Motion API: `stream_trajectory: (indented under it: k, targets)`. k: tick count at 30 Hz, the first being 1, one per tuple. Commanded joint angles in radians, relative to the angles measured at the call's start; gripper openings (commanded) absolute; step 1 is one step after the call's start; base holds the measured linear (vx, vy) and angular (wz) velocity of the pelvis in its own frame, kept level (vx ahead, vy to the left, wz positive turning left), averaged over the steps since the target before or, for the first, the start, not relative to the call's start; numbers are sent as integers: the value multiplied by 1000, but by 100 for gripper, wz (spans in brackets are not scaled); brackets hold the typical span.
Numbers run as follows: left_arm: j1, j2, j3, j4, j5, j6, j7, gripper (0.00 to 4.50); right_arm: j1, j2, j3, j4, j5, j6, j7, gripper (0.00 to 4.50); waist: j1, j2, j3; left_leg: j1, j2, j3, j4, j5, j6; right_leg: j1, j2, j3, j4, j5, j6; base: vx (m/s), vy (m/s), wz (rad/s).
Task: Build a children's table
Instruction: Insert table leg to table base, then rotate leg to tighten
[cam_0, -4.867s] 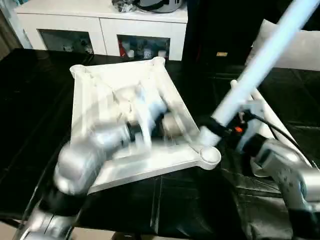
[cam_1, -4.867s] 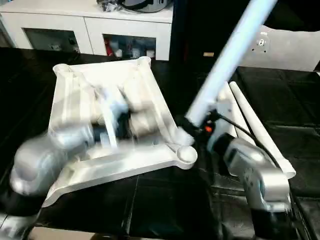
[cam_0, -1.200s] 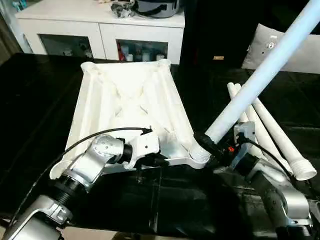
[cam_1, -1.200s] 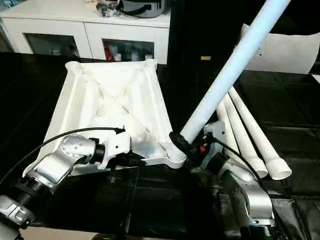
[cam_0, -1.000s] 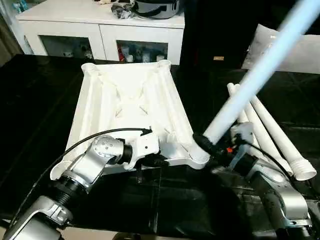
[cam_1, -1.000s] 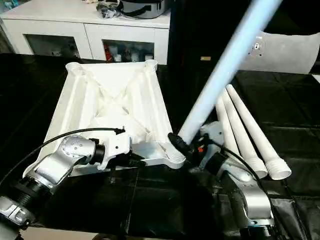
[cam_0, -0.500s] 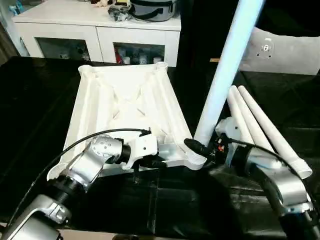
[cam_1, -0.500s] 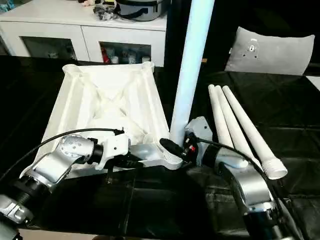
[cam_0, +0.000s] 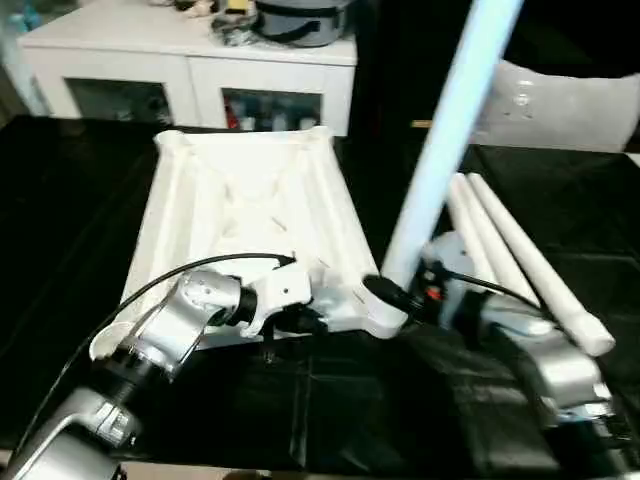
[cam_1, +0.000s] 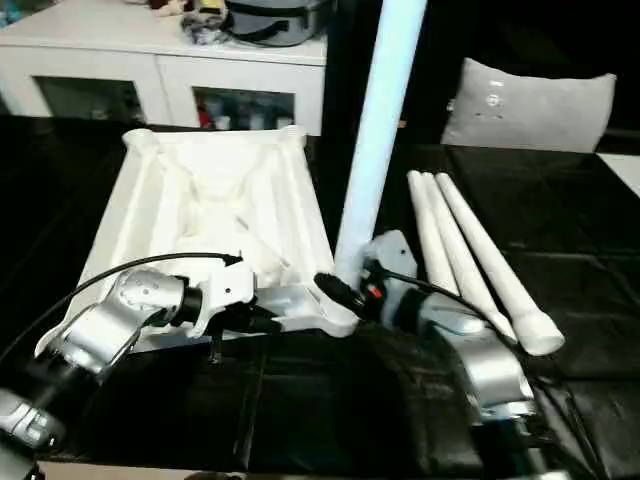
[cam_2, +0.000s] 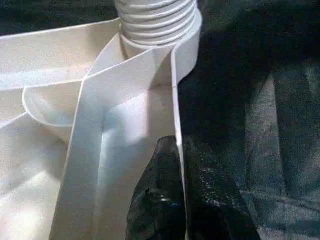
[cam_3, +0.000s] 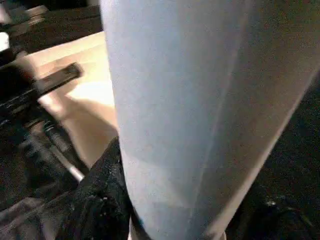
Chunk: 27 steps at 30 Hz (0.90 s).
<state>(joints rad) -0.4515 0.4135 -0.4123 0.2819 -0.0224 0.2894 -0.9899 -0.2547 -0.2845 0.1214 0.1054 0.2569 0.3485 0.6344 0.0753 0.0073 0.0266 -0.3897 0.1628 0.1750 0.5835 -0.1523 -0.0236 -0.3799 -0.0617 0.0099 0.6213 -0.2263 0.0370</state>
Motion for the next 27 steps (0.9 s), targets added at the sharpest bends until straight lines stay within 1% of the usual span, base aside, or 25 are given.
stream_trajectory:
  k: [1,3,4,6,7,8,9,10,11,12,13,14,15,16,17,18,19,20,21,22,23,24,25,26,27]
  targets:
    - [19,-64,42,-129,-25,133,123,0,23,36,4,148,-56,95,-129,190,-14,8,-16,33,58,-52,-98,-625,-128,-18,-78,18,-107,-541,-146,0,0,0]
    - [34,-92,45,-163,-20,177,162,0,-1,59,-15,177,-56,94,-171,190,-30,12,-17,48,52,-59,-96,-696,-129,-23,-72,4,-126,-621,-102,0,0,0]
    - [35,-94,45,-165,-19,179,164,0,-3,61,-16,179,-56,94,-173,190,-40,13,-15,39,52,-62,-104,-714,-129,-14,-69,-6,-128,-592,-101,-39,55,-16]
    - [59,-153,32,-227,10,249,234,0,-59,100,-42,243,-59,84,-240,190,-53,15,-16,38,52,-64,-112,-754,-131,-9,-71,-21,-129,-572,-95,-37,59,-18]
    - [71,-195,13,-261,31,289,272,0,-94,122,-49,280,-63,78,-272,190,-55,6,-15,43,50,-63,-108,-758,-124,-13,-72,-25,-141,-591,-87,0,0,0]
    - [77,-219,0,-280,44,311,293,0,-114,133,-50,300,-67,74,-288,190,-55,15,-13,49,51,-63,-107,-770,-126,-19,-74,-25,-141,-599,-91,-53,37,-14]
    - [77,-219,0,-280,44,311,293,0,-114,133,-50,300,-67,74,-288,190,-61,18,-9,48,51,-66,-112,-792,-129,-14,-70,-35,-148,-598,-82,-53,37,-14]
    - [81,-244,-27,-297,81,351,331,0,-138,155,-39,314,-76,85,-293,190,-65,9,-9,43,53,-67,-122,-820,-129,-5,-64,-46,-148,-583,-75,-47,45,-18]
    - [81,-245,-28,-296,84,353,334,0,-139,157,-38,314,-77,87,-292,190,-68,22,-5,39,57,-70,-139,-876,-133,4,-57,-65,-140,-542,-74,-39,48,-18]
    - [80,-247,-31,-293,92,357,343,0,-141,161,-35,314,-79,90,-290,190,-71,24,-4,35,61,-68,-149,-904,-136,12,-54,-71,-130,-514,-75,-39,48,-18]
    - [71,-241,-35,-278,108,352,355,0,-143,168,-30,316,-77,100,-282,190,-62,27,-5,26,69,-56,-176,-938,-138,28,-48,-73,-94,-450,-89,0,0,0]
    - [61,-231,-35,-264,117,344,360,0,-144,171,-25,318,-77,104,-277,190,-48,22,-6,32,69,-23,-198,-939,-139,23,-37,-75,-78,-420,-109,0,0,0]
    - [54,-222,-34,-255,122,337,361,0,-144,172,-20,321,-79,106,-272,190,-48,12,-6,38,64,-13,-193,-908,-129,17,-38,-72,-87,-449,-105,0,0,0]
    - [48,-211,-32,-253,123,336,361,0,-145,172,-13,328,-81,105,-267,190,-47,-7,-6,104,34,-4,-110,-807,-115,-44,-71,-70,-182,-653,-74,-12,-57,14]
    - [45,-203,-28,-253,122,338,361,0,-147,171,-6,335,-87,101,-264,190,-54,-16,-3,134,20,-17,-49,-718,-89,-67,-110,-76,-231,-765,-54,-18,-15,-20]
    - [44,-197,-26,-260,124,348,365,0,-153,172,-2,348,-94,93,-264,190,-63,-23,13,89,10,-36,-5,-503,-44,-22,-149,-106,-268,-905,0,-18,-15,-20]
    - [44,-195,-24,-266,125,357,368,0,-158,173,0,357,-98,88,-265,190,-75,25,23,64,43,-50,-64,-598,-61,41,-97,-220,-257,-799,34,-3,62,-47]
    - [44,-195,-24,-266,125,357,368,0,-158,173,0,357,-98,88,-265,190,-75,25,23,64,43,-50,-64,-598,-61,41,-97,-220,-257,-799,34,-25,121,-26]
    - [46,-189,-18,-271,128,367,367,0,-168,174,-1,374,-104,71,-265,190,22,59,22,-109,1,46,-234,-1005,-239,174,21,-225,58,-176,-78,-25,121,-26]
    - [49,-189,-12,-278,137,378,366,0,-178,176,-6,391,-109,61,-267,190,45,52,-20,-63,11,68,-242,-819,-258,155,-7,-140,97,-328,-79,0,0,0]
    - [49,-189,-12,-278,137,378,366,0,-178,176,-6,391,-109,61,-267,190,1,-27,-49,21,45,35,-155,-588,-213,91,-94,-83,31,-603,-36,85,-231,9]
    - [49,-187,-9,-278,140,381,365,0,-183,177,-11,399,-108,54,-264,190,17,-31,-24,79,-3,-77,91,-99,-78,-28,-233,-21,-185,-921,-86,85,-231,9]
    - [47,-183,-6,-276,141,382,366,0,-188,177,-16,407,-108,47,-260,190,11,-47,-19,3,-20,-92,86,0,-24,36,-204,5,-174,-881,-116,104,-118,-20]
    - [46,-181,-5,-274,141,381,366,0,-191,176,-19,412,-107,41,-257,246,22,10,-10,-18,55,-114,-4,-65,-97,78,-160,-75,-116,-592,-204,98,37,-31]
    - [42,-176,-6,-271,139,373,363,0,-194,176,-23,415,-105,37,-252,246,11,37,-31,-10,71,-120,-49,-90,-162,95,-97,-94,-61,-356,-194,98,37,-31]
